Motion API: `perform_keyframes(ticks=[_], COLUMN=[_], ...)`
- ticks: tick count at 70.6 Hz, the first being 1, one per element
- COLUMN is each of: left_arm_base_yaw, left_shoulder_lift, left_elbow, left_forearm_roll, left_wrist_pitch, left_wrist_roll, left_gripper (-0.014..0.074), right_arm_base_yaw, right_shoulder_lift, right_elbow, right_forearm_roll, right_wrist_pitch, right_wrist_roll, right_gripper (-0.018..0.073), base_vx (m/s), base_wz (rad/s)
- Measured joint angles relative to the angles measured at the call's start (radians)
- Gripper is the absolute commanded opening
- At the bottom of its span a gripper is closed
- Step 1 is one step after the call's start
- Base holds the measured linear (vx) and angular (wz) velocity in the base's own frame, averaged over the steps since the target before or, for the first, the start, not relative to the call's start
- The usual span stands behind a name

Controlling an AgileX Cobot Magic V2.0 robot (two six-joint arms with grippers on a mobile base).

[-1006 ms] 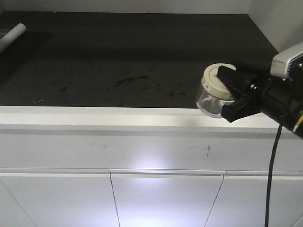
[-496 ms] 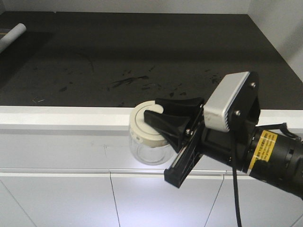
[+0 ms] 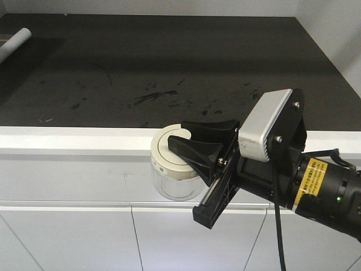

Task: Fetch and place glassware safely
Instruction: 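Lift the jar and pull it out of the hood toward the robot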

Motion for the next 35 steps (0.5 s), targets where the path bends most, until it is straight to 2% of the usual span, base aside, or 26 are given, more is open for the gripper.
perform_keyframes(ticks=[35], left_arm_base_yaw=[0.0], left_shoulder_lift=[0.0], left_elbow=[0.0], left_forearm_roll=[0.0], left_wrist_pitch=[0.0], left_wrist_roll=[-0.001], left_gripper=[-0.0007], right_arm_base_yaw=[0.0], right_shoulder_lift=[0.0], right_elbow=[0.0], right_forearm_roll=[0.0], right_wrist_pitch=[0.0], right_wrist_roll=[0.0], right_gripper=[-0.0001], base_vx=[0.0], base_wz=[0.0])
